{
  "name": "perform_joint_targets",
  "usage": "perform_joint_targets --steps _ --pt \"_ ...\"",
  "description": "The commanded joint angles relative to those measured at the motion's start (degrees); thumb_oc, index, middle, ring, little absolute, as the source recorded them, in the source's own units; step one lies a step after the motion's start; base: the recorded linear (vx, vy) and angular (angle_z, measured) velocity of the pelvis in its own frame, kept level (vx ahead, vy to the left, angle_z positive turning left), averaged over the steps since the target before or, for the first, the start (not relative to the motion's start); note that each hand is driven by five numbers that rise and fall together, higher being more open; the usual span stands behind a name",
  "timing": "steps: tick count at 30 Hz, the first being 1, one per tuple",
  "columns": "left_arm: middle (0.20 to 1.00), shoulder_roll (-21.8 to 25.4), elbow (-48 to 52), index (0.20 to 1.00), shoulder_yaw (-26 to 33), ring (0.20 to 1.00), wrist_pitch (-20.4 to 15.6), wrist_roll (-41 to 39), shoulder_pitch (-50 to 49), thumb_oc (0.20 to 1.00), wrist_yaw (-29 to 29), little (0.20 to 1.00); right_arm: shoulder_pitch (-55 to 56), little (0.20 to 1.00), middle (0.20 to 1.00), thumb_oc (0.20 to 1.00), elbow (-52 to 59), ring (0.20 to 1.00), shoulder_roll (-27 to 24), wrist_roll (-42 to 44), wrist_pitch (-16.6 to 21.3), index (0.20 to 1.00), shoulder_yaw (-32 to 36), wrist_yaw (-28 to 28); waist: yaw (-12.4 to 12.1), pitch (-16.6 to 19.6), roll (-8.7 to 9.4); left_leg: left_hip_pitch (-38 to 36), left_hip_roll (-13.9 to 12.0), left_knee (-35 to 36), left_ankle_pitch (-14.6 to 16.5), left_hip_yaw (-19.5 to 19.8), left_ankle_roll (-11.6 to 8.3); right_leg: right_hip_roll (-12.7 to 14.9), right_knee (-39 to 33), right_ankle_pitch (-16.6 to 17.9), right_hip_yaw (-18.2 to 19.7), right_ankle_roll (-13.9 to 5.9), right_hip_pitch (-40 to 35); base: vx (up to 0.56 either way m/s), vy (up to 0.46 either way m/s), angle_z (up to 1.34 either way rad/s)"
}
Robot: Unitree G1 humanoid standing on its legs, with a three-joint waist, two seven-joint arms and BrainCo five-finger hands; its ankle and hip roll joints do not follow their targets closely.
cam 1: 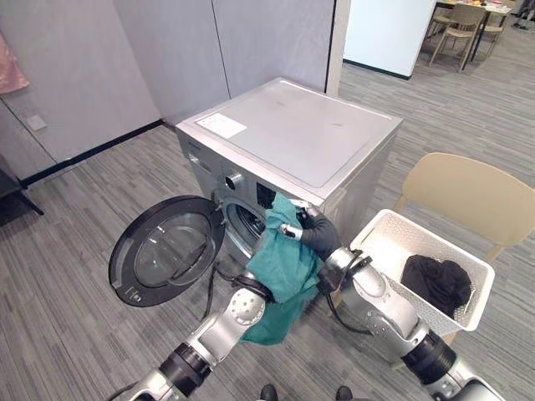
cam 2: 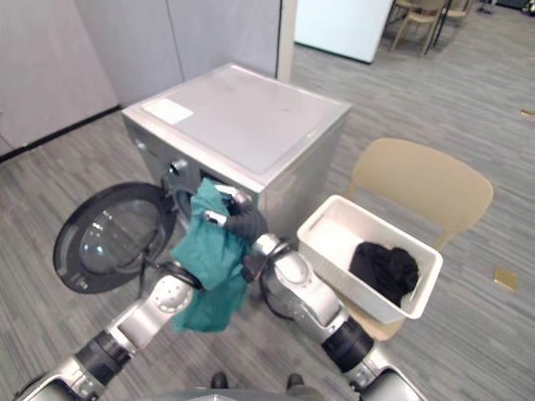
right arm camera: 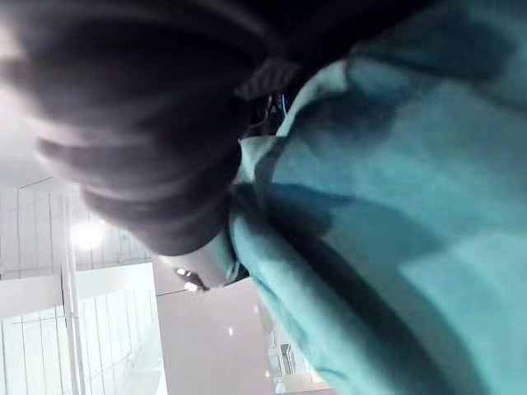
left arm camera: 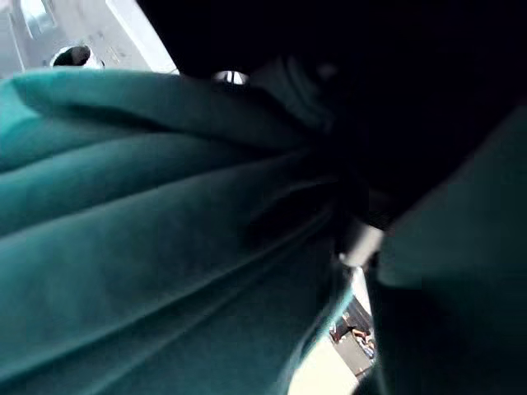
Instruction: Grab the laundry basket,head to the washer,open it,put in the laundry and shut it.
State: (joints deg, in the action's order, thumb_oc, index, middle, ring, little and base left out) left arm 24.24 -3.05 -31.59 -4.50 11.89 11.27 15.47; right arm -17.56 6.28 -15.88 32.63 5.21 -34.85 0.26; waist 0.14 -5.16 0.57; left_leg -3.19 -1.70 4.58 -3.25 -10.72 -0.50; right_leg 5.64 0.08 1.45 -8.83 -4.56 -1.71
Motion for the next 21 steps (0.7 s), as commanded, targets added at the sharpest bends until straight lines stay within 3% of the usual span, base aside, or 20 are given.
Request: perform_joint_targets --steps 1,7,11,13,16,21 --pt "0.2 0.7 3.8 0.2 5.4 0.2 -2.4 -2.0 0.4 0.2 2.7 0.2 -1.6 1.0 1.0 1.0 4.8 1.0 -0.5 -3.4 2.4 1.0 2.2 0.8 -0.4 0.5 2.14 -2.6 1.1 0.4 2.4 1.4 -1.65 -1.0 -3.1 2.8 0.3 -2.18 -1.8 0.0 0.0 0.0" --pt "0.2 1.9 5.8 0.2 9.4 0.2 -2.2 -4.1 -4.6 0.2 2.3 0.2 2.2 1.0 1.0 1.0 5.8 1.0 -4.0 -7.7 2.2 1.0 6.5 0.2 -0.3 0.6 1.91 -2.9 1.1 0.4 2.5 1.6 -1.63 -1.0 -3.3 2.7 0.2 -2.22 -2.2 0.0 0.0 0.0" --pt "0.2 2.8 5.1 0.2 14.6 0.2 -1.9 -6.1 -10.4 0.2 0.6 0.2 9.8 1.0 1.0 1.0 7.3 1.0 -10.8 -18.0 2.6 1.0 15.7 -0.7 0.1 0.6 1.74 -3.0 1.1 0.4 2.5 1.8 -1.63 -1.0 -3.5 2.6 0.2 -2.42 -2.5 0.0 0.0 0.0" --pt "0.2 2.7 1.5 0.2 18.7 0.2 -1.8 -9.6 -16.0 0.2 -3.1 0.2 19.7 1.0 1.0 1.0 7.3 1.0 -15.8 -24.6 2.2 1.0 23.9 0.1 0.5 0.3 1.41 -3.1 1.2 0.4 2.4 2.1 -1.65 -1.2 -3.5 2.5 0.1 -2.48 -2.6 -0.01 -0.015 0.0" --pt "0.2 1.1 -2.6 0.2 21.5 0.2 -1.5 -14.6 -19.7 0.2 -5.2 0.2 24.9 1.0 1.0 1.0 5.4 1.0 -16.9 -29.9 2.0 1.0 27.1 0.1 0.4 0.1 1.24 -3.1 1.1 0.4 2.3 2.3 -1.58 -1.2 -3.4 2.3 0.1 -2.4 -2.6 -0.01 -0.01 0.02" --pt "0.2 -0.9 -12.1 0.2 28.4 0.2 0.2 -18.9 -26.2 0.2 -7.9 0.2 33.0 1.0 1.0 1.0 -8.0 1.0 -14.7 -36.4 -0.3 1.0 30.9 0.8 -0.2 -1.0 0.9 -3.5 1.0 -0.2 2.2 3.1 -1.43 -1.4 -2.7 1.6 -0.1 -1.95 -2.8 -0.01 -0.009 0.0"
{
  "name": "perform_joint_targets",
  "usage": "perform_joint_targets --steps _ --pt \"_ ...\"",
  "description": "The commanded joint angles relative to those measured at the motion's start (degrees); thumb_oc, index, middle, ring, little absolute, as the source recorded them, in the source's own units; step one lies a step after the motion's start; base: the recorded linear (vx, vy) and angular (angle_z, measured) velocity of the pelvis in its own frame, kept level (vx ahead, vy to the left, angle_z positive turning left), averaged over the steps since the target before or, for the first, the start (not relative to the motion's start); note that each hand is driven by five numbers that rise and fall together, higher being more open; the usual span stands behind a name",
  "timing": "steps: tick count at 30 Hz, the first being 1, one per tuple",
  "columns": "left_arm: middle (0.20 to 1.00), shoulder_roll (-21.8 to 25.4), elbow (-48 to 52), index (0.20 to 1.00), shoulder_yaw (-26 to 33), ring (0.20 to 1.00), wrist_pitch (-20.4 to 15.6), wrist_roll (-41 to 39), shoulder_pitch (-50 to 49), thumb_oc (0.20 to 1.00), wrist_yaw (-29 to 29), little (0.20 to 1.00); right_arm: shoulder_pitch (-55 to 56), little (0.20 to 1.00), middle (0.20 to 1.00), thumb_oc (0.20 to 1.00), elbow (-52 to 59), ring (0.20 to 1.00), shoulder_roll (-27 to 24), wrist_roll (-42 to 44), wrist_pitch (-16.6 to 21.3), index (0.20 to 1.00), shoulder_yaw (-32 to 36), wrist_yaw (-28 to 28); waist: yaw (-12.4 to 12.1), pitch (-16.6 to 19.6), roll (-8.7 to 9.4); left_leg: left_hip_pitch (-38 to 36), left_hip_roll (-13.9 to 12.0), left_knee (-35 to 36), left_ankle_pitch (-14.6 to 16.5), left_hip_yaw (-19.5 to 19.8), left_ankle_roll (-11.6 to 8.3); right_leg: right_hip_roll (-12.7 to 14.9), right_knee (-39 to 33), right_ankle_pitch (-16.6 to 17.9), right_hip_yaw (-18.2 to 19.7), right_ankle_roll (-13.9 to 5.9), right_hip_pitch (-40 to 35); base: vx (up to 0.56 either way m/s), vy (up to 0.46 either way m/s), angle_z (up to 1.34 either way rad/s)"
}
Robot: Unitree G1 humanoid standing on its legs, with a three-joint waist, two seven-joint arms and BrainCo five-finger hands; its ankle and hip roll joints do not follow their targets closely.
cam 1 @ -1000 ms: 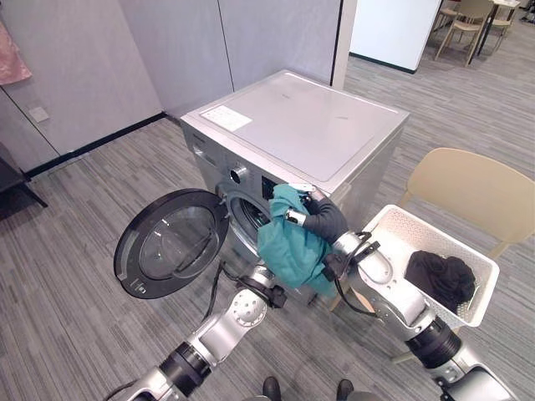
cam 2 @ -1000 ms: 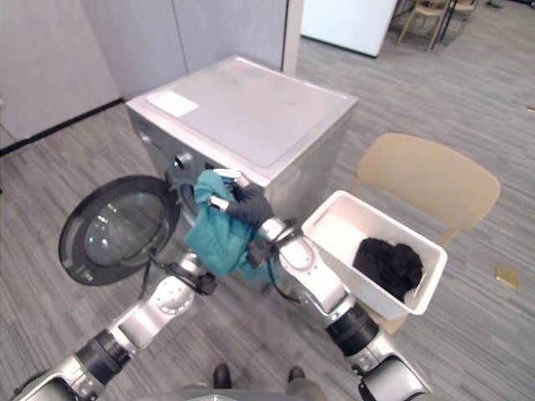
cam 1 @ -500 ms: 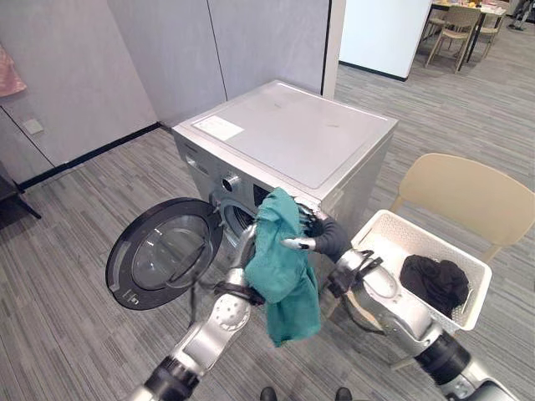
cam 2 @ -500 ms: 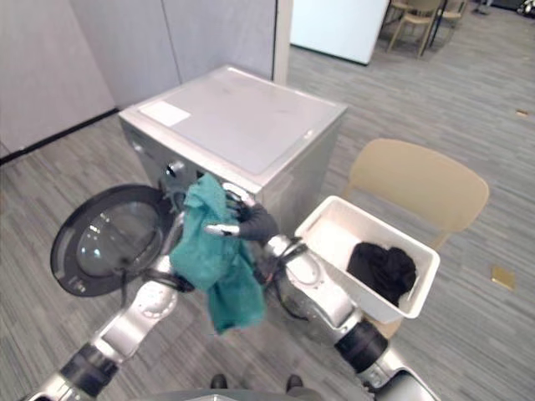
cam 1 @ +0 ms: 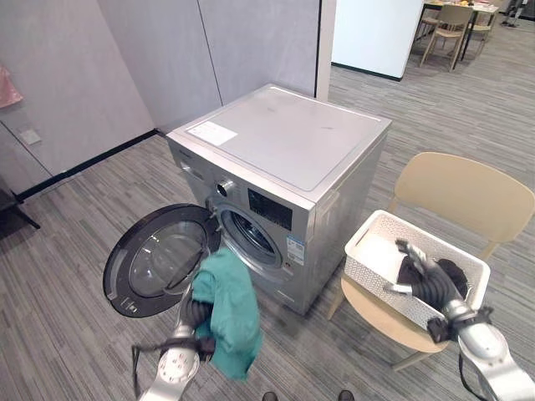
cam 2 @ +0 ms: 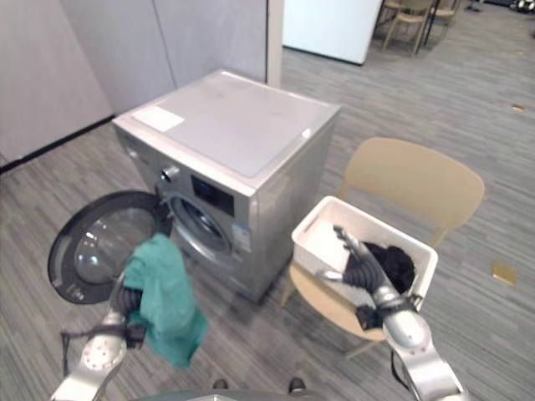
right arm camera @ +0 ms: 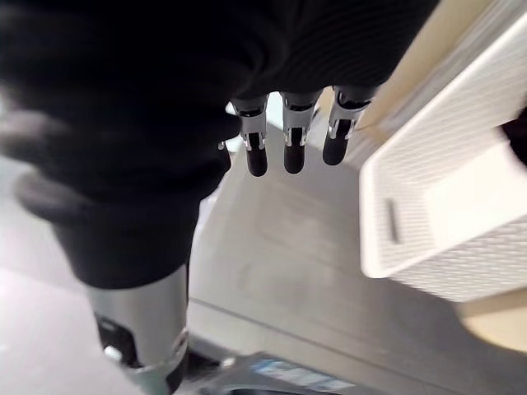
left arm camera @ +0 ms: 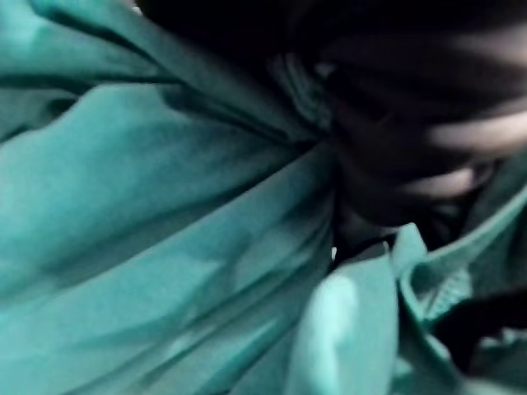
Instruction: Grab the laundry basket,head to the washer,open it,put in the laundry and shut it.
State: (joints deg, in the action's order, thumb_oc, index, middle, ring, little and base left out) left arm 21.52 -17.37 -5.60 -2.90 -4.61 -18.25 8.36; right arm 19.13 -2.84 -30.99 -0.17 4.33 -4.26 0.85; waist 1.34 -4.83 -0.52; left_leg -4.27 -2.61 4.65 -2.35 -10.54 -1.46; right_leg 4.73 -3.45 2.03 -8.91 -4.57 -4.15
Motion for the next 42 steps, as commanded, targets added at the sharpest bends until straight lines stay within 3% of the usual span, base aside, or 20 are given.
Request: perform_joint_targets --steps 1,7,10,11,13,14,17,21,24,26,28,33,37,40,42 --pt "0.2 1.3 -2.3 0.2 4.6 0.2 -0.7 -2.3 2.0 0.2 -1.3 0.2 -3.2 1.0 1.0 1.0 -6.3 1.0 1.5 -5.3 -0.3 1.0 0.3 0.0 -1.9 -2.2 1.85 -2.0 1.9 -0.9 1.2 3.2 -0.53 -0.4 1.1 0.8 -0.3 -1.75 -0.4 -0.04 -0.023 0.03" --pt "0.2 -0.1 -12.2 0.2 7.7 0.2 1.6 -4.0 2.2 0.2 -1.8 0.2 -6.3 1.0 1.0 1.0 -18.7 1.0 4.3 -5.9 -2.0 1.0 -1.0 -1.0 -3.3 -4.0 1.98 1.6 2.1 -3.9 1.0 4.6 -0.62 0.1 1.4 0.7 -2.0 -1.34 0.7 -0.07 -0.017 0.07" --pt "0.2 0.0 -14.1 0.2 7.1 0.2 1.9 -4.3 4.7 0.2 -1.2 0.2 -9.1 1.0 1.0 1.0 -21.5 1.0 5.2 -4.6 -2.1 1.0 -1.4 -2.7 -4.6 -5.8 2.04 6.4 2.8 -6.6 0.3 5.3 -1.23 1.4 1.6 1.3 -5.2 -1.22 2.6 -0.21 -0.017 0.6" --pt "0.2 -0.3 -14.5 0.2 6.2 0.2 1.9 -4.6 6.3 0.2 -1.0 0.2 -10.5 1.0 1.0 1.0 -22.7 1.0 5.3 -4.6 -2.2 1.0 -1.8 -3.4 -4.6 -5.9 1.92 8.8 2.4 -7.2 -0.1 2.8 -1.52 3.0 1.5 1.6 -9.4 -1.5 3.7 -0.21 0.02 1.22" --pt "0.2 -1.0 -15.0 0.2 5.5 0.2 2.0 -4.6 7.3 0.2 -1.0 0.2 -11.5 1.0 1.0 1.0 -23.4 1.0 5.7 -4.8 -2.3 1.0 -2.3 -3.8 -4.0 -5.4 1.8 8.9 1.6 -6.7 -0.1 -1.7 -1.36 4.1 1.0 2.0 -12.2 -1.76 3.8 -0.07 0.045 1.53" --pt "0.2 -1.1 -15.0 0.2 5.6 0.2 2.0 -4.6 7.3 0.2 -0.9 0.2 -11.5 1.0 1.0 1.0 -23.5 1.0 5.7 -4.8 -2.3 1.0 -2.3 -3.8 -3.9 -5.5 1.8 8.9 1.6 -6.7 -0.1 -1.6 -1.37 4.0 0.9 2.0 -12.2 -1.78 3.8 0.0 0.041 1.44" --pt "0.2 -1.4 -14.6 0.2 4.7 0.2 2.1 -4.6 8.6 0.2 -1.0 0.2 -12.3 1.0 1.0 1.0 -23.4 1.0 6.3 -5.3 -2.5 1.0 -2.8 -4.3 -2.7 -5.4 1.75 7.9 -0.3 -5.4 -0.2 -10.2 -1.08 5.5 0.7 2.3 -16.0 -2.32 3.0 0.02 0.077 0.87" --pt "0.2 -1.9 -14.7 0.2 3.7 0.2 1.9 -3.2 9.1 0.2 -0.8 0.2 -13.6 1.0 1.0 1.0 -25.2 1.0 7.7 -6.8 -2.6 1.0 -4.8 -4.0 -3.0 -5.0 2.16 6.5 0.8 -4.1 0.7 -10.9 0.06 7.6 3.1 1.1 -18.2 -3.37 0.6 0.14 0.167 0.78" --pt "0.2 -0.6 -13.8 0.2 3.1 0.2 2.0 -2.4 9.9 0.2 -0.8 0.2 -14.6 1.0 1.0 1.0 -26.0 1.0 8.7 -6.5 -2.6 1.0 -5.9 -3.8 -3.1 -5.6 2.59 5.0 1.4 -3.5 1.7 -10.1 1.09 9.0 10.6 0.9 -16.6 -3.39 2.2 0.15 0.121 0.29" --pt "0.2 1.4 -13.3 0.2 1.4 0.2 1.6 -1.7 11.7 0.2 -0.6 0.2 -15.7 1.0 1.0 1.0 -26.4 1.0 8.9 -5.9 -2.8 1.0 -6.6 -3.8 -0.9 -6.7 3.03 3.6 2.1 -3.1 2.3 -7.0 1.14 5.4 12.8 0.9 -8.0 -3.04 6.3 0.17 0.073 0.31" --pt "0.2 1.9 -12.5 0.2 1.1 0.2 1.5 -1.5 12.2 0.2 -0.7 0.2 -16.2 1.0 1.0 1.0 -27.0 1.0 9.1 -5.7 -3.0 1.0 -7.1 -3.7 0.4 -7.1 2.51 1.8 2.3 -3.0 3.3 -4.9 1.17 2.6 13.8 0.4 -3.3 -2.43 10.3 0.21 0.118 1.36" --pt "0.2 1.6 -12.9 0.2 0.4 0.2 1.8 -1.0 12.8 0.2 -1.4 0.2 -15.6 1.0 1.0 1.0 -27.7 1.0 9.3 -5.1 -3.3 1.0 -7.5 -3.2 3.2 -7.8 3.04 -4.7 5.4 -2.6 7.2 1.4 1.92 -1.1 9.9 4.9 -1.6 -2.3 17.2 0.34 0.046 0.51" --pt "0.2 1.2 -13.2 0.2 -0.4 0.2 1.8 -0.2 12.7 0.2 -2.1 0.2 -15.0 1.0 1.0 1.0 -28.3 1.0 9.3 -5.4 -3.2 1.0 -7.8 -2.4 4.4 -7.5 2.84 -7.6 6.3 -2.8 8.5 4.3 1.99 -2.3 8.1 6.9 -3.3 -2.41 18.3 0.33 -0.017 0.7" --pt "0.2 0.8 -13.5 0.2 -3.2 0.2 1.7 2.6 12.8 0.2 -3.6 0.2 -14.7 1.0 1.0 1.0 -29.3 1.0 9.1 -5.6 -3.0 1.0 -8.3 -2.0 5.5 -5.9 2.13 -9.8 5.6 -5.0 8.8 5.5 0.93 -3.3 7.1 6.9 -2.5 -1.16 16.9 0.29 -0.086 0.43" --pt "0.2 0.4 -12.7 0.2 -4.3 0.2 1.8 2.6 12.9 0.2 -4.5 0.2 -14.9 1.0 1.0 1.0 -30.1 1.0 8.9 -6.0 -3.0 1.0 -8.8 -2.1 6.0 -4.9 1.39 -8.0 2.7 -12.5 5.4 4.8 -2.82 -3.8 6.5 6.0 -3.1 -0.06 14.4 0.27 -0.167 0.17"
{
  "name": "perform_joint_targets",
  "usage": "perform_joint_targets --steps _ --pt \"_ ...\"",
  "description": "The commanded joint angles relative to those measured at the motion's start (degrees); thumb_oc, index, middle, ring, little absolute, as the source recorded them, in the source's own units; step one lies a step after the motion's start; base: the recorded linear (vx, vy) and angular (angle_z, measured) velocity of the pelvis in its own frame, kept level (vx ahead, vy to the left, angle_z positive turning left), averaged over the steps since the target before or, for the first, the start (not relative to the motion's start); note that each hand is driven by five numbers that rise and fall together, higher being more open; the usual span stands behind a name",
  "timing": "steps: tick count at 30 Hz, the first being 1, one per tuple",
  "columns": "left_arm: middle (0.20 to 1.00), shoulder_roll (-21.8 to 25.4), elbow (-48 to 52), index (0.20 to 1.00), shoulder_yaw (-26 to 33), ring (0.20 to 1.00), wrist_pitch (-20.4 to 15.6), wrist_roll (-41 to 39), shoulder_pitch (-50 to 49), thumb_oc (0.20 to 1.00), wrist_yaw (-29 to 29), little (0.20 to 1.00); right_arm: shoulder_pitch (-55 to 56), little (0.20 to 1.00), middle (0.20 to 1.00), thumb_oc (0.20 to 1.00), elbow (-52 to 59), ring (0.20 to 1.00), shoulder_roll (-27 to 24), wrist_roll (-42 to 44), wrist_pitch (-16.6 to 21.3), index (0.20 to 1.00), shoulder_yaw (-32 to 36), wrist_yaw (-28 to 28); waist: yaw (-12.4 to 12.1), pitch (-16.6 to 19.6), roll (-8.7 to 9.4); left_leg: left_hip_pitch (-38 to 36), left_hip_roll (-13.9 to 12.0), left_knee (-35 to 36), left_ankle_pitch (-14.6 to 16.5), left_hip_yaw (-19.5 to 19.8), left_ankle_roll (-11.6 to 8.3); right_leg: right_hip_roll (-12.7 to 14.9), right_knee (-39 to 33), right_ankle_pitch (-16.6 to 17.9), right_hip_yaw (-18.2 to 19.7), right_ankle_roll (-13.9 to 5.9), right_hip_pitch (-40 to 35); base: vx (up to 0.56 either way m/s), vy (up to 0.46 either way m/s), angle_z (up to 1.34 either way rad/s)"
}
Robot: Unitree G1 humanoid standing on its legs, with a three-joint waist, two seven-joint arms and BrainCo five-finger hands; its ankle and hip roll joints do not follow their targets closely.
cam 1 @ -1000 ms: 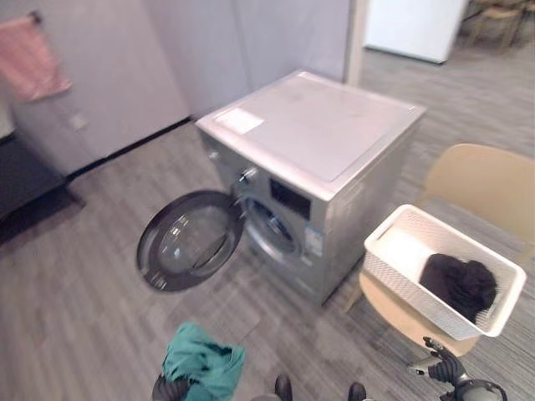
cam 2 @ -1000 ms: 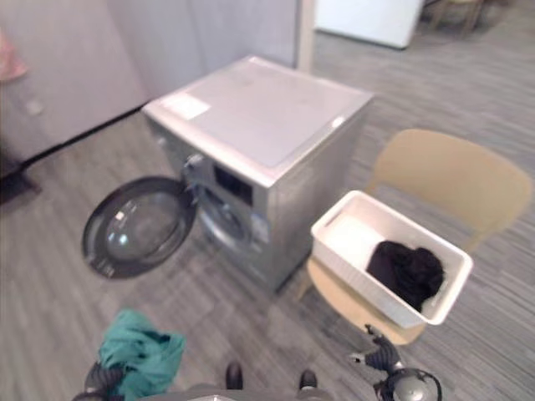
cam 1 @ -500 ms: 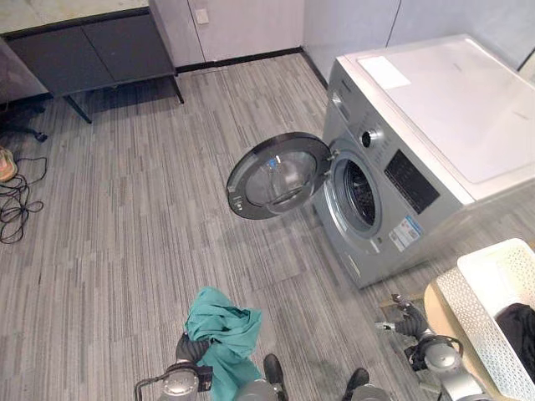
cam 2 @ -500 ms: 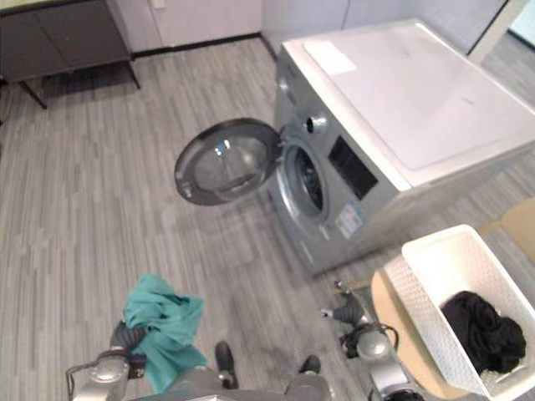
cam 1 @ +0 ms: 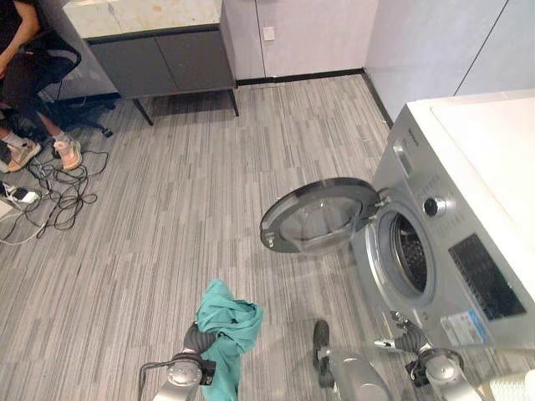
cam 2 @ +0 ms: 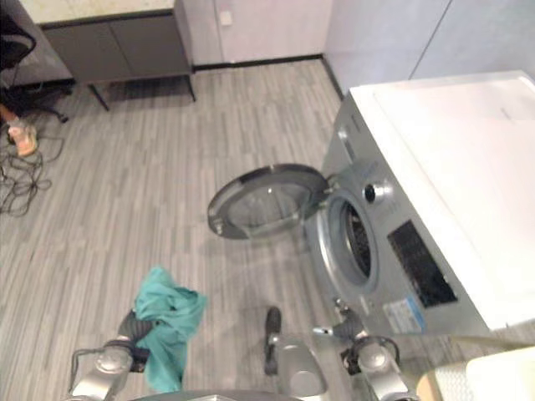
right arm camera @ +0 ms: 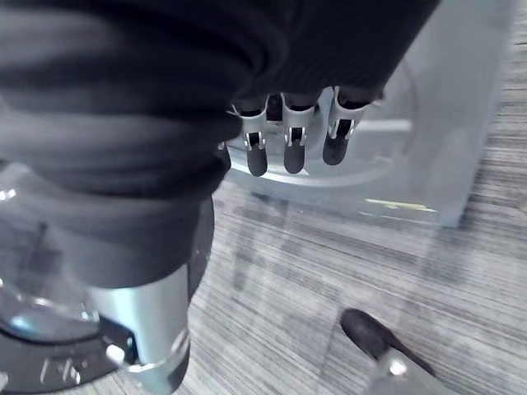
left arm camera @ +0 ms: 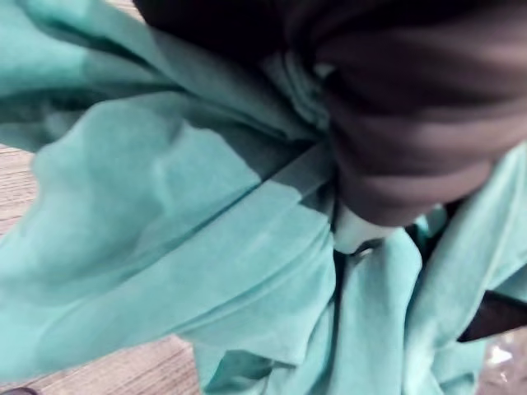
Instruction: Grab the laundry basket,head to the washer,open it,put in the laundry and shut it.
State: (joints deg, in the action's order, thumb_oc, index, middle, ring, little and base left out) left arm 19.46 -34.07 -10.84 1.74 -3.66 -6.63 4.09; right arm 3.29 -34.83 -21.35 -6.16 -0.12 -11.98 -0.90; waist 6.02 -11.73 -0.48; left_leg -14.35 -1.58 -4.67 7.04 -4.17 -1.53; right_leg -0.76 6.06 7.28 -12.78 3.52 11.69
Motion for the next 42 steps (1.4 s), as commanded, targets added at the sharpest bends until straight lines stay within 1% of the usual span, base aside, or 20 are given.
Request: perform_joint_targets --steps 1,4,8,9,11,12,17,21,27,29,30,31,32,33,34,36,38,39,40,42 --pt "0.2 2.5 4.4 0.2 0.3 0.2 -2.9 1.5 1.4 0.2 -0.4 0.2 0.8 1.0 1.0 1.0 2.0 1.0 -1.3 0.5 1.4 1.0 -0.7 -0.6 0.9 1.3 1.97 5.4 0.5 -11.1 -6.8 -2.8 -4.37 1.9 -3.6 -0.1 0.9 -6.98 -4.3 0.22 -0.166 -0.07" --pt "0.2 2.2 4.0 0.2 -0.9 0.2 -2.9 1.5 2.6 0.2 -0.1 0.2 0.0 1.0 1.0 1.0 1.0 1.0 -2.2 -0.1 0.8 1.0 -0.7 -1.6 -0.7 0.6 3.49 12.5 -0.6 -10.0 -5.5 -6.2 -2.58 3.4 -4.8 -2.2 2.2 -7.01 -8.3 0.2 -0.041 -0.31" --pt "0.2 2.1 4.2 0.2 -1.2 0.2 -3.0 2.2 2.9 0.2 0.6 0.2 0.2 1.0 1.0 1.0 0.3 1.0 -2.4 -0.3 0.6 1.0 -0.5 -1.8 -2.0 0.5 4.27 16.3 -0.7 -6.0 -4.9 -5.5 -1.85 3.8 -5.2 -3.8 5.5 -7.46 -10.5 0.26 0.06 -0.8" --pt "0.2 1.8 4.2 0.2 -1.3 0.2 -2.7 1.8 2.9 0.2 0.9 0.2 0.6 1.0 1.0 1.0 -0.4 1.0 -2.5 -0.4 0.5 1.0 -0.4 -2.2 -3.0 0.4 3.93 18.9 -1.2 -2.7 -8.6 -3.7 -2.48 3.1 -5.2 -5.1 7.4 -7.19 -12.3 0.28 0.07 -0.9" --pt "0.2 1.4 3.6 0.2 -1.3 0.2 -2.6 1.3 3.2 0.2 1.7 0.2 0.9 1.0 1.0 1.0 -1.8 1.0 -2.1 -0.2 0.4 1.0 -0.6 -2.3 -3.9 0.0 3.46 21.1 -1.4 -0.6 -12.0 -1.1 -3.08 2.3 -5.1 -6.1 9.6 -6.99 -13.7 0.26 0.071 -0.67" --pt "0.2 1.4 3.5 0.2 -1.3 0.2 -2.7 1.3 3.2 0.2 1.7 0.2 0.8 1.0 1.0 1.0 -1.9 1.0 -2.1 -0.2 0.4 1.0 -0.6 -2.3 -4.0 0.0 3.52 20.9 -1.4 -0.4 -12.0 -1.1 -3.09 2.3 -5.0 -6.2 9.7 -6.99 -13.8 0.19 0.063 -0.47" --pt "0.2 1.5 4.2 0.2 -2.5 0.2 -2.6 1.0 4.0 0.2 2.3 0.2 -0.1 1.0 1.0 1.0 -5.3 1.0 -1.7 0.3 0.4 1.0 -1.4 -2.4 -6.0 0.1 2.66 22.5 -0.6 3.9 -15.6 7.5 -3.83 1.1 -3.7 -8.8 18.2 -7.44 -16.5 0.26 0.133 -0.9" --pt "0.2 1.6 3.6 0.2 -4.0 0.2 -2.5 1.9 4.3 0.2 1.4 0.2 0.4 1.0 1.0 1.0 -6.2 1.0 -1.0 1.1 0.5 1.0 -0.5 -2.5 -5.3 1.2 2.8 21.6 -0.4 2.4 -14.2 5.1 -2.55 2.8 -2.6 -9.5 20.1 -8.36 -17.3 0.18 0.164 -1.1" --pt "0.2 4.4 8.7 0.2 -6.7 0.2 -3.2 3.7 5.9 0.2 0.3 0.2 -2.1 1.0 1.0 1.0 -8.4 1.0 0.6 2.0 0.6 1.0 -0.8 -2.6 -3.8 2.1 3.38 18.3 0.0 1.4 -9.9 -3.4 0.07 4.6 0.9 -7.7 24.8 -11.39 -14.4 0.12 0.178 -0.72" --pt "0.2 6.3 13.9 0.2 -6.1 0.2 -4.0 3.3 6.9 0.2 1.1 0.2 -3.7 1.0 1.0 1.0 -8.3 1.0 1.3 1.2 0.9 1.0 -1.6 -3.2 -5.4 1.3 2.59 15.7 -1.3 2.7 -8.5 -8.5 -0.2 7.4 3.4 -7.8 11.8 -11.75 -11.0 0.0 0.176 -1.93" --pt "0.2 6.8 15.3 0.2 -5.3 0.2 -4.3 3.1 6.7 0.2 1.5 0.2 -3.9 1.0 1.0 1.0 -8.3 1.0 1.6 0.3 1.0 1.0 -2.1 -3.3 -6.3 1.4 1.96 14.3 -2.1 3.4 -8.5 -11.5 -0.67 9.5 3.2 -8.1 0.8 -10.71 -10.6 -0.06 0.123 -3.15" --pt "0.2 6.9 15.5 0.2 -4.9 0.2 -4.3 3.3 6.5 0.2 1.3 0.2 -4.1 1.0 1.0 1.0 -8.4 1.0 1.7 -0.2 0.9 1.0 -2.3 -3.2 -6.6 1.5 1.65 14.1 -2.5 4.0 -8.8 -12.5 -0.66 9.9 3.3 -8.1 -2.4 -10.2 -10.3 -0.03 0.114 -2.95" --pt "0.2 6.9 15.7 0.2 -4.2 0.2 -4.3 3.6 5.8 0.2 1.3 0.2 -4.5 1.0 1.0 1.0 -8.5 1.0 1.9 -1.3 0.9 1.0 -3.2 -3.1 -7.8 1.7 1.63 12.6 -3.0 4.8 -8.6 -16.2 -0.78 11.6 3.5 -7.8 -11.8 -9.63 -10.6 0.01 0.038 -1.88" --pt "0.2 6.6 15.5 0.2 -3.9 0.2 -4.2 3.7 4.9 0.2 1.2 0.2 -4.5 1.0 1.0 1.0 -8.6 1.0 2.0 -1.4 0.8 1.0 -3.4 -2.9 -7.8 1.6 1.72 11.2 -2.9 5.1 -8.0 -17.5 -0.67 11.9 4.1 -8.0 -12.6 -9.71 -10.3 0.11 -0.064 -1.27" --pt "0.2 6.3 14.1 0.2 -3.8 0.2 -3.8 4.0 4.6 0.2 1.3 0.2 -3.8 1.0 1.0 1.0 -8.3 1.0 1.9 -1.1 0.7 1.0 -2.8 -2.9 -6.0 1.4 2.03 10.6 -2.8 4.3 -7.4 -17.7 -0.75 10.4 3.8 -7.8 -8.2 -9.86 -8.9 0.11 -0.09 -1.25" --pt "0.2 5.9 13.3 0.2 -3.8 0.2 -3.7 4.1 4.5 0.2 1.1 0.2 -3.3 1.0 1.0 1.0 -8.3 1.0 1.8 -0.9 0.6 1.0 -2.5 -2.8 -5.6 1.3 2.19 10.6 -2.8 3.3 -7.0 -17.9 -0.89 9.9 2.5 -7.6 -7.0 -9.66 -9.3 0.09 -0.092 -0.58" --pt "0.2 4.8 10.1 0.2 -3.3 0.2 -3.1 3.4 4.6 0.2 1.0 0.2 -2.6 1.0 1.0 1.0 -9.4 1.0 1.4 0.3 0.3 1.0 -1.4 -3.7 -4.6 0.2 2.67 12.5 -4.9 -3.8 -7.1 -18.2 -2.54 8.8 -0.4 -6.8 -5.3 -8.69 -10.1 0.05 -0.214 0.34" --pt "0.2 4.1 7.2 0.2 -3.4 0.2 -2.9 3.1 5.5 0.2 1.6 0.2 -2.6 1.0 1.0 1.0 -10.3 1.0 0.9 1.3 0.1 1.0 -1.0 -4.5 -4.9 -0.6 3.0 15.2 -6.7 -10.3 -8.8 -15.7 -3.42 7.6 -1.6 -6.8 -4.1 -7.69 -11.1 0.01 -0.202 0.0" --pt "0.2 4.1 7.1 0.2 -3.4 0.2 -3.0 3.1 5.6 0.2 1.7 0.2 -2.7 1.0 1.0 1.0 -10.3 1.0 0.9 1.3 0.1 1.0 -0.9 -4.5 -4.9 -0.6 3.05 15.5 -6.6 -10.2 -9.1 -15.7 -3.38 7.6 -1.7 -6.5 -4.1 -7.59 -10.9 0.04 -0.096 -0.3" --pt "0.2 3.8 5.7 0.2 -3.5 0.2 -2.8 2.9 6.1 0.2 2.4 0.2 -3.0 1.0 1.0 1.0 -11.2 1.0 0.1 1.6 -0.2 1.0 -0.8 -4.8 -5.7 -1.3 2.94 18.3 -5.5 -12.8 -9.7 -9.4 -3.45 6.8 -2.1 -7.1 -2.0 -6.91 -11.5 0.03 0.006 -0.7"
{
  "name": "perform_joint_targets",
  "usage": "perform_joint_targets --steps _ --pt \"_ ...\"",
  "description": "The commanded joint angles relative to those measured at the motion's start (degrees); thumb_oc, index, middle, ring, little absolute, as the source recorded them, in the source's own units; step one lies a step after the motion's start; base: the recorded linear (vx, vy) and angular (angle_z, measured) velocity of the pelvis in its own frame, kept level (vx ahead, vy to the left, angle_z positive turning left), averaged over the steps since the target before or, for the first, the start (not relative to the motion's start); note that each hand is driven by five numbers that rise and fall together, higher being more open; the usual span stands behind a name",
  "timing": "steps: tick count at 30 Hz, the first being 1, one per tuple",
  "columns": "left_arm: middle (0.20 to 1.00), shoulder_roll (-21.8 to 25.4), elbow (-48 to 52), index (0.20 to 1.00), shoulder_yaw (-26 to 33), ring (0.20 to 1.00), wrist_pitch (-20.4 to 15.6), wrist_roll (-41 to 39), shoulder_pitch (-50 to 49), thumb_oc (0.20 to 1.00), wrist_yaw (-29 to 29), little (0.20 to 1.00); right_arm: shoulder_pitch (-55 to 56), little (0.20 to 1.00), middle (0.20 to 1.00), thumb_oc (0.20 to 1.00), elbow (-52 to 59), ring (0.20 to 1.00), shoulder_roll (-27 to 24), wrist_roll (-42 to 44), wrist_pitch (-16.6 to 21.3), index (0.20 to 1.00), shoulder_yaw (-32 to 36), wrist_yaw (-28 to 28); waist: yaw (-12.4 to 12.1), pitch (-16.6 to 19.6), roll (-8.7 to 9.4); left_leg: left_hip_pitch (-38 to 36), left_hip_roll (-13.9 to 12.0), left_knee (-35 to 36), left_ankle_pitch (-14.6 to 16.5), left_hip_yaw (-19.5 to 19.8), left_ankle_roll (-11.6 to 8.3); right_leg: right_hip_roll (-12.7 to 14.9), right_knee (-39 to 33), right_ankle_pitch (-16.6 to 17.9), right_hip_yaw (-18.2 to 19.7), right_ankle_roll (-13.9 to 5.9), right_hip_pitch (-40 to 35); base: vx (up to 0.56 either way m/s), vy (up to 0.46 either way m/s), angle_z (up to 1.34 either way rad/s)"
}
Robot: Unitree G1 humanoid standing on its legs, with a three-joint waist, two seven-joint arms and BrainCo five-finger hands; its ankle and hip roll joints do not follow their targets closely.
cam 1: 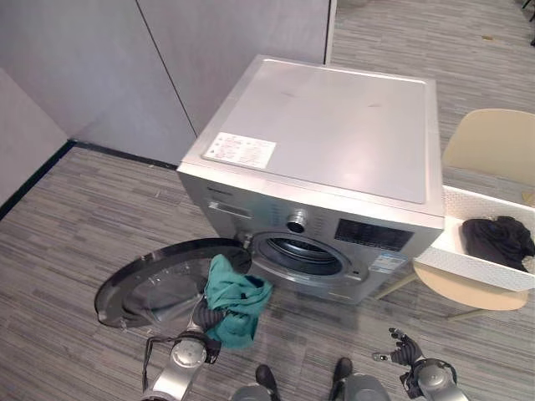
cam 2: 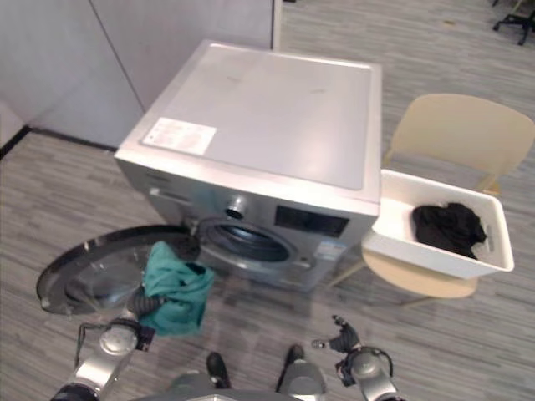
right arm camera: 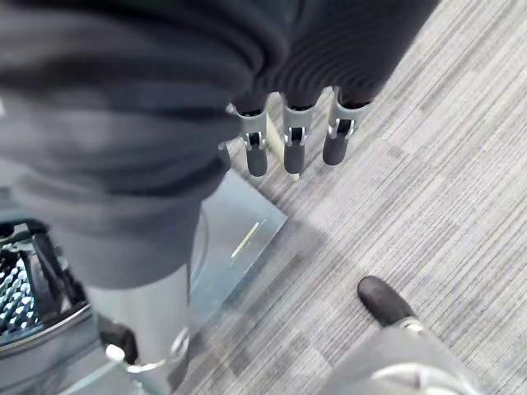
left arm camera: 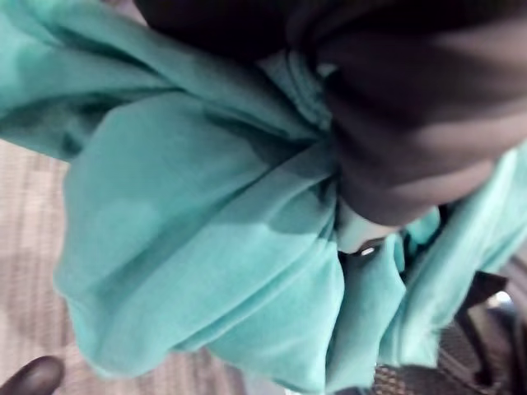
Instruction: Grab the laundry basket,head to the washer,open it,put in the laundry and shut it.
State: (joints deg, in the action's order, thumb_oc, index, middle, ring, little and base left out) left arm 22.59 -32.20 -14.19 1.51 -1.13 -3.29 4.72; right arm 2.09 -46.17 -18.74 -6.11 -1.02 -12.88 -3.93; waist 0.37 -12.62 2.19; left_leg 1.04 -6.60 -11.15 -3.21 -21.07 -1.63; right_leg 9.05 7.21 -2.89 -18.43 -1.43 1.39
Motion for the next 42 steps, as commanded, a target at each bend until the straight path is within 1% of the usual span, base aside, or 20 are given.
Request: perform_joint_targets --steps 1,3,6,7,10,11,13,16,19,20,21,23,24,26,28,29,32,38,39,42 --pt "0.2 0.4 3.2 0.2 -0.1 0.2 -2.4 0.0 2.7 0.2 2.1 0.2 -1.9 1.0 1.0 1.0 -0.5 1.0 -2.7 1.7 0.5 1.0 0.2 -1.9 -0.4 -0.4 0.29 3.7 0.5 -5.6 1.3 10.1 -3.08 -3.2 -3.6 2.8 4.7 -2.11 -1.5 0.1 0.034 -0.85" --pt "0.2 0.3 2.8 0.2 0.3 0.2 -2.3 -0.5 2.4 0.2 2.2 0.2 -1.7 1.0 1.0 1.0 -1.2 1.0 -3.1 2.0 0.3 1.0 0.5 -2.0 -1.0 -0.3 0.15 4.8 1.8 -0.9 3.2 13.9 -2.43 -3.6 -4.0 2.3 7.1 -2.79 -2.1 0.13 0.065 -0.43" --pt "0.2 0.4 2.6 0.2 -0.4 0.2 -2.1 -0.8 2.9 0.2 2.7 0.2 -1.7 1.0 1.0 1.0 -1.4 1.0 -3.6 2.4 0.2 1.0 0.8 -2.5 -2.1 -1.1 -0.12 6.8 2.9 2.9 0.9 18.0 -3.15 -4.2 -3.1 1.4 9.4 -3.06 -2.4 0.09 0.061 -0.62" --pt "0.2 0.4 3.0 0.2 -0.6 0.2 -2.3 -1.3 3.0 0.2 2.7 0.2 -1.8 1.0 1.0 1.0 -1.4 1.0 -3.5 2.8 0.3 1.0 1.0 -2.4 -1.9 -1.4 0.08 7.1 3.3 1.4 2.0 18.6 -3.0 -4.1 -2.0 0.7 10.3 -3.11 -1.7 -0.01 0.049 -0.47" --pt "0.2 0.5 3.4 0.2 -1.7 0.2 -2.4 -1.3 4.0 0.2 2.2 0.2 -2.1 1.0 1.0 1.0 -1.1 1.0 -3.5 3.2 0.6 1.0 1.0 -2.4 -0.9 -2.1 -0.28 7.0 3.2 1.7 2.4 17.4 -2.32 -3.9 -0.2 0.3 10.8 -3.15 0.3 -0.09 0.091 -0.62" --pt "0.2 1.0 4.4 0.2 -2.3 0.2 -2.7 -1.7 5.0 0.2 2.7 0.2 -3.3 1.0 1.0 1.0 -0.2 1.0 -3.6 3.5 0.5 1.0 0.4 -2.9 -0.3 -3.8 -0.22 8.8 3.6 0.0 3.5 16.8 -1.14 -3.6 3.6 0.2 12.5 -2.83 4.6 -0.32 0.196 -0.24" --pt "0.2 2.1 6.0 0.2 -2.6 0.2 -3.3 -3.1 7.8 0.2 4.2 0.2 -6.9 1.0 1.0 1.0 1.2 1.0 -3.3 4.8 1.0 1.0 -0.8 -3.8 0.1 -6.7 0.42 13.9 2.7 -4.9 5.4 13.6 0.65 -3.5 9.9 1.0 15.4 -2.62 13.9 -0.4 0.177 -0.67" --pt "0.2 2.2 6.5 0.2 -2.5 0.2 -3.6 -4.1 9.8 0.2 5.7 0.2 -8.3 1.0 1.0 1.0 2.7 1.0 -3.1 5.3 1.2 1.0 -1.0 -4.4 0.3 -7.1 1.17 18.5 2.5 -9.3 7.1 12.5 1.76 -3.6 13.8 1.0 16.3 -2.09 19.7 -0.2 0.062 -0.72" --pt "0.2 1.9 8.0 0.2 -1.7 0.2 -4.1 -6.0 12.4 0.2 8.4 0.2 -9.8 1.0 1.0 1.0 6.5 1.0 -3.5 6.6 1.8 1.0 -1.1 -5.4 1.0 -7.5 1.85 25.2 1.6 -17.0 11.1 12.1 2.23 -4.0 20.0 -1.6 17.6 -1.67 27.0 -0.15 -0.007 -0.26" --pt "0.2 1.5 8.7 0.2 -1.3 0.2 -4.2 -7.0 13.6 0.2 9.7 0.2 -10.3 1.0 1.0 1.0 8.7 1.0 -3.8 7.2 2.0 1.0 -0.8 -5.9 1.1 -7.7 1.94 29.8 1.0 -20.5 10.7 11.2 3.09 -3.8 22.7 -1.3 17.3 -0.89 31.3 -0.3 -0.045 -0.08" --pt "0.2 1.1 10.2 0.2 -0.4 0.2 -4.5 -8.0 16.6 0.2 12.6 0.2 -11.1 1.0 1.0 1.0 12.6 1.0 -4.2 8.4 2.2 1.0 -0.2 -7.1 1.6 -8.1 1.91 36.2 0.3 -25.5 11.6 11.3 3.42 -4.1 27.6 -2.5 17.7 -0.18 37.8 -0.31 -0.042 0.0" --pt "0.2 0.9 10.6 0.2 -0.3 0.2 -4.7 -8.4 18.3 0.2 13.8 0.2 -11.6 1.0 1.0 1.0 14.1 1.0 -4.5 8.6 2.4 1.0 -0.1 -7.7 1.7 -8.0 1.77 40.0 0.1 -28.5 12.2 11.2 3.51 -4.2 29.9 -2.9 17.9 0.0 41.4 -0.11 -0.035 0.01" --pt "0.2 0.5 11.1 0.2 0.0 0.2 -4.7 -8.4 20.0 0.2 15.4 0.2 -12.1 1.0 1.0 1.0 15.5 1.0 -4.9 8.8 2.6 1.0 0.3 -8.5 1.6 -7.9 1.51 43.0 -0.1 -32.0 15.3 12.0 3.08 -4.4 33.6 -5.8 18.5 -0.14 44.2 -0.06 -0.053 -0.07" --pt "0.2 1.0 10.9 0.2 0.3 0.2 -4.8 -8.4 26.5 0.2 20.4 0.2 -13.6 1.0 1.0 1.0 19.4 1.0 -5.7 9.1 3.4 1.0 1.0 -10.7 2.0 -8.1 0.85 51.6 -0.8 -38.6 16.6 13.3 3.51 -4.2 40.3 -7.4 18.7 0.61 52.8 -0.11 -0.065 -0.09" --pt "0.2 1.2 11.2 0.2 0.5 0.2 -4.7 -8.6 29.1 0.2 22.0 0.2 -14.3 1.0 1.0 1.0 20.6 1.0 -5.9 9.2 3.9 1.0 1.1 -11.2 2.3 -7.8 0.62 55.0 -1.2 -41.2 17.3 14.0 3.5 -4.2 42.7 -8.3 18.9 1.04 56.1 -0.09 -0.062 -0.21" --pt "0.2 2.6 10.3 0.2 0.2 0.2 -4.5 -8.1 34.5 0.2 24.8 0.2 -15.1 1.0 1.0 1.0 22.8 1.0 -6.5 10.1 4.8 1.0 1.2 -12.1 3.0 -8.0 0.57 59.5 -2.2 -45.1 17.9 15.2 3.56 -4.3 46.1 -9.2 19.4 1.45 60.4 -0.06 -0.066 0.08" --pt "0.2 4.5 8.7 0.2 -0.7 0.2 -3.6 -7.2 40.7 0.2 27.3 0.2 -15.3 1.0 1.0 1.0 25.0 1.0 -7.0 10.3 5.5 1.0 1.5 -12.3 3.7 -7.8 0.23 63.7 -2.8 -48.6 19.1 16.5 3.57 -4.2 49.3 -10.4 19.7 1.81 64.3 -0.03 -0.034 0.04" --pt "0.2 13.8 -2.7 0.2 -5.1 0.2 -2.4 -8.8 61.9 0.2 32.4 0.2 -14.7 1.0 1.0 1.0 28.6 1.0 -8.4 11.4 8.1 1.0 0.6 -12.2 6.7 -7.9 -0.09 72.8 -3.6 -56.4 21.4 18.8 4.31 -5.0 55.6 -12.0 19.7 2.06 72.1 -0.01 -0.053 0.0" --pt "0.2 13.8 -3.1 0.2 -5.4 0.2 -2.5 -8.9 62.4 0.2 32.4 0.2 -14.8 1.0 1.0 1.0 28.6 1.0 -8.3 11.4 8.1 1.0 0.8 -12.2 6.6 -7.9 -0.06 73.1 -3.6 -56.6 21.5 18.9 4.31 -5.0 55.8 -12.1 19.6 2.06 72.4 0.01 -0.02 0.07" --pt "0.2 20.9 -6.9 0.2 -12.8 0.2 -2.4 -5.6 75.1 0.2 34.5 0.2 -14.8 1.0 1.0 1.0 29.3 1.0 -9.8 13.2 10.5 1.0 -0.4 -11.8 8.1 -7.7 -0.69 77.2 -4.0 -58.8 22.7 19.8 4.73 -5.6 56.7 -12.2 19.3 1.8 75.5 0.02 -0.04 0.0"
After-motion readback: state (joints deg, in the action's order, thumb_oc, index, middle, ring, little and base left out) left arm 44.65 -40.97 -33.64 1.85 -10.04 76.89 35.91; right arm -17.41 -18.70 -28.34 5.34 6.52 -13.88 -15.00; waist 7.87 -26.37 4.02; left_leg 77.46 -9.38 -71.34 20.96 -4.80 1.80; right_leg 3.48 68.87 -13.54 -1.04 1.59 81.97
